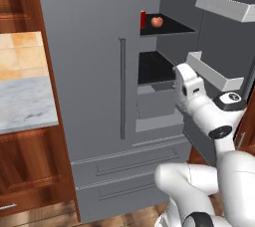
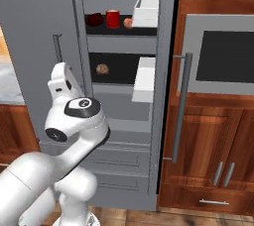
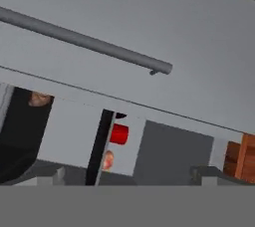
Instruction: Place the tupperware on the top shelf of the fridge. Make space for the tupperware among the existing items by rearranging them on the shelves if needed. Close the fridge door when finished.
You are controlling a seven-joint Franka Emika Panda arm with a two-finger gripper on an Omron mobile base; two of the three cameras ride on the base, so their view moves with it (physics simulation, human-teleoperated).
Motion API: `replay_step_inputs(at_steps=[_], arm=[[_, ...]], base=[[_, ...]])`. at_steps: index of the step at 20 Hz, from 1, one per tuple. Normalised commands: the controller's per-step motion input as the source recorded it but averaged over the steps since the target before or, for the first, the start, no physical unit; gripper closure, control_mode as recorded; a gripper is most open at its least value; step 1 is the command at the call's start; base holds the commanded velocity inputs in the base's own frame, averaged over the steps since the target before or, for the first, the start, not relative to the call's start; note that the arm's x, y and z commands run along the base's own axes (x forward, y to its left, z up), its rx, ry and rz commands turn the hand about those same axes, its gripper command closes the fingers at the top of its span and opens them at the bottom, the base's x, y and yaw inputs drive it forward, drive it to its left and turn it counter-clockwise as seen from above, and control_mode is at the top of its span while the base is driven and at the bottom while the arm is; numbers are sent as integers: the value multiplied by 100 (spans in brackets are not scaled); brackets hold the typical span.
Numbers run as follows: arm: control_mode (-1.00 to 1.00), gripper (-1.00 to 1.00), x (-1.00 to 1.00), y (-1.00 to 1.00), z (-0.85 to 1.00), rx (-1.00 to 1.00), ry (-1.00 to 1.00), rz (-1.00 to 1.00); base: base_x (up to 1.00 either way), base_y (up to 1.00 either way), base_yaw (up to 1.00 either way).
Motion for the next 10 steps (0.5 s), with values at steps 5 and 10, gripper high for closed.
replay_step_inputs(at_steps=[5,10], arm=[[-100,-100,-82,-71,100,82,-9,-5],[-100,-100,-79,-88,100,80,-1,0]], base=[[0,0,0],[0,0,0]])
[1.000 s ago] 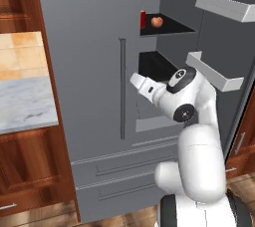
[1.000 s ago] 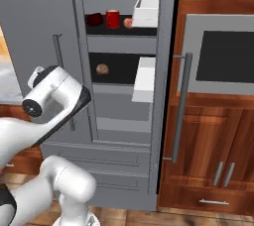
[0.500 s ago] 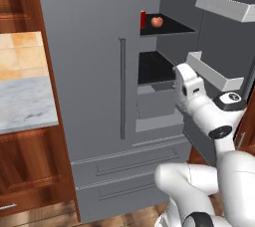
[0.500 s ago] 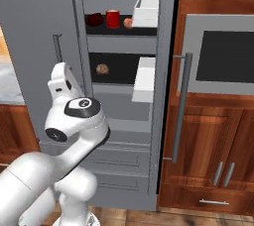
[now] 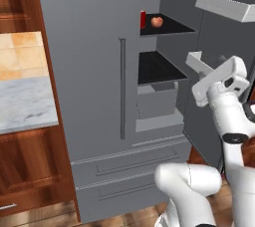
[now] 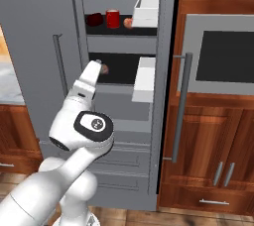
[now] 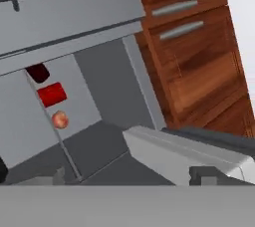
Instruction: Place the tupperware on the top shelf of the fridge. Make space for the tupperware among the existing items by rearranging them on the shelves if needed. Close the fridge door when finished.
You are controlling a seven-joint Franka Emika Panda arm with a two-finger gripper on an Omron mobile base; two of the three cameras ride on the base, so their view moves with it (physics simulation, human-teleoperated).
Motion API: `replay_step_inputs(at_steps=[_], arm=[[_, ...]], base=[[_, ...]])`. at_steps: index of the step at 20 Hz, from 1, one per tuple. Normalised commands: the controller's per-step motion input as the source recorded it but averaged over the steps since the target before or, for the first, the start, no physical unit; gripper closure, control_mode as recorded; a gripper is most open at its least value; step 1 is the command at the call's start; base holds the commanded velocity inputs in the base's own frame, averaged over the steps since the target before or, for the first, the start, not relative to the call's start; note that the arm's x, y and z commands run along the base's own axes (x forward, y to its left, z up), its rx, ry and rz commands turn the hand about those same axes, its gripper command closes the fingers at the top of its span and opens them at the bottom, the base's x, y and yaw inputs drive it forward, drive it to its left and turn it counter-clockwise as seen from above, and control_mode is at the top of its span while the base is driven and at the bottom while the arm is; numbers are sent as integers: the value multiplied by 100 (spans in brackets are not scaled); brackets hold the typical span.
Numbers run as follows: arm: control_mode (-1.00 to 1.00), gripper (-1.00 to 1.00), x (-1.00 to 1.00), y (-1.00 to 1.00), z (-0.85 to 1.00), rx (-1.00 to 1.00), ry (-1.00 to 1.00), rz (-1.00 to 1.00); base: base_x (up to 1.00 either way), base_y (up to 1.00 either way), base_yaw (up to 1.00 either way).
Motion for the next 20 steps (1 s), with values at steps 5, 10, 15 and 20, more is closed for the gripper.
replay_step_inputs(at_steps=[5,10,15,20], arm=[[-100,-100,-87,-97,100,78,0,0],[-100,-100,-82,-100,99,78,0,0],[-100,-100,-44,-100,71,84,-3,2],[-100,-100,-12,-100,42,87,-2,0]], base=[[0,0,0],[0,0,0],[0,0,0],[0,0,0]])
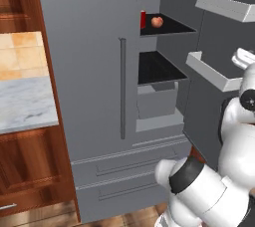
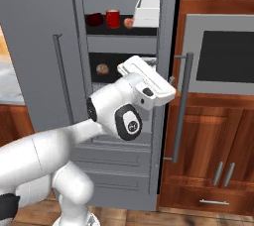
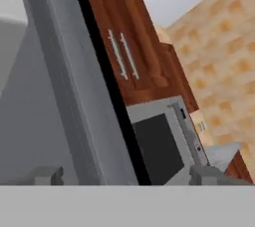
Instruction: Place the tupperware on the top shelf of the fridge. Make space for the tupperware among the existing items by rearranging them on the shelves if needed. Close the fridge door when finished.
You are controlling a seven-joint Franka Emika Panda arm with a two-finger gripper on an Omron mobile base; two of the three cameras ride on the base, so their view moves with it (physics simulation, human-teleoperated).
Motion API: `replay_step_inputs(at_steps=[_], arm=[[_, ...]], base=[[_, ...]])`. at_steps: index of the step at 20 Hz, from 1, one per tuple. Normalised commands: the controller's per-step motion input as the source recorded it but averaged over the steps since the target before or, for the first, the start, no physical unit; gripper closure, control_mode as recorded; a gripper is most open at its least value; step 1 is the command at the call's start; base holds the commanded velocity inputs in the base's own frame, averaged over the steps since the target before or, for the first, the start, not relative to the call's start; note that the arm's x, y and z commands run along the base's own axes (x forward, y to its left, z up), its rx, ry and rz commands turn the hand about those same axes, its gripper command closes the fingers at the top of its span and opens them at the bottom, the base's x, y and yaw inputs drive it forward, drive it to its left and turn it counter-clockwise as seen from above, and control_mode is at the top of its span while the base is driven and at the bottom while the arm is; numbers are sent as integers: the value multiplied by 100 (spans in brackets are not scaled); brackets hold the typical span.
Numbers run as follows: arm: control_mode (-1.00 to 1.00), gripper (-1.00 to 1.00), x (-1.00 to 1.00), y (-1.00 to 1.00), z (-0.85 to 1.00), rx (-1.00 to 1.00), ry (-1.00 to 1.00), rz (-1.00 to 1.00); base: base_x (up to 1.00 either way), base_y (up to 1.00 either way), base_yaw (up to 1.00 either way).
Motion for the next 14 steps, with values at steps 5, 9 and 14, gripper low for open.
replay_step_inputs(at_steps=[5,9,14], arm=[[-100,-100,-4,-100,19,89,-4,0],[-100,-100,-46,-100,54,79,-9,5],[-100,-100,-57,-100,66,69,-13,21]], base=[[0,0,0],[0,0,0],[0,0,0]])
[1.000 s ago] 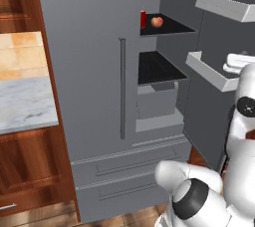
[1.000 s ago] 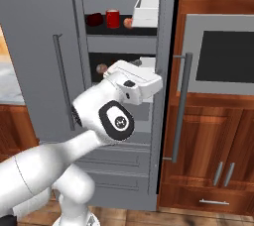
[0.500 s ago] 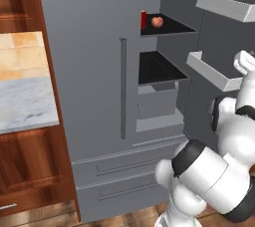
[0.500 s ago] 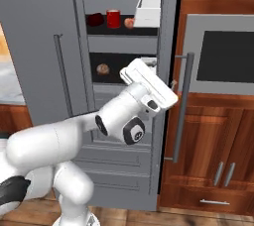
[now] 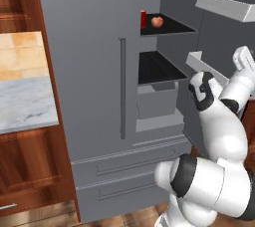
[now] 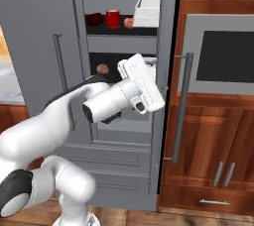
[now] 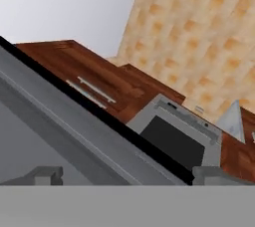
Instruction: Place the tupperware on the top shelf of the fridge. Make space for the tupperware among the existing items by rearranging them on the shelves if needed. Close the fridge door when finished.
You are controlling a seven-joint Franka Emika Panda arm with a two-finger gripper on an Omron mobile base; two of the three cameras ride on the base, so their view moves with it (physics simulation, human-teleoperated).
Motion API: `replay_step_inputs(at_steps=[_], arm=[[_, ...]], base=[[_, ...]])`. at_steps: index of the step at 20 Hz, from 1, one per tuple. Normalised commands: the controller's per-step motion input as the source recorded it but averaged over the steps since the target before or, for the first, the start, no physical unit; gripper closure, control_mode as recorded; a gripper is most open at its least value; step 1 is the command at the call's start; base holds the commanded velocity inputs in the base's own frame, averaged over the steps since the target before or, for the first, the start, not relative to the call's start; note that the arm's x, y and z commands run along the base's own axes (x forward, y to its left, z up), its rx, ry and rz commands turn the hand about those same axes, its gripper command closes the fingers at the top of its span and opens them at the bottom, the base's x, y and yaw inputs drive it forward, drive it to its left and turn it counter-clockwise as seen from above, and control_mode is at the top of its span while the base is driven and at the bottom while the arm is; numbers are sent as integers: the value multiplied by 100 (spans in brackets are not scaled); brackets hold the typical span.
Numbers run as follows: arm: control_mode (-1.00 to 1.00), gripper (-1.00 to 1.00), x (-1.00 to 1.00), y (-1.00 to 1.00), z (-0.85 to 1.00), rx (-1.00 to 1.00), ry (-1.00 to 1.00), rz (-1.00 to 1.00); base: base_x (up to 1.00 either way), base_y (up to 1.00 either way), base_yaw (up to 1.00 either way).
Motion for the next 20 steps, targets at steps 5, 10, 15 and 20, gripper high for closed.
replay_step_inputs(at_steps=[5,10,15,20], arm=[[-100,-100,-98,-73,50,39,-39,36],[-100,-100,-100,-42,43,16,-45,45],[-100,-100,-54,-88,36,45,-6,25],[-100,-100,7,-89,2,51,25,15]], base=[[0,0,0],[0,0,0],[0,0,0],[0,0,0]])
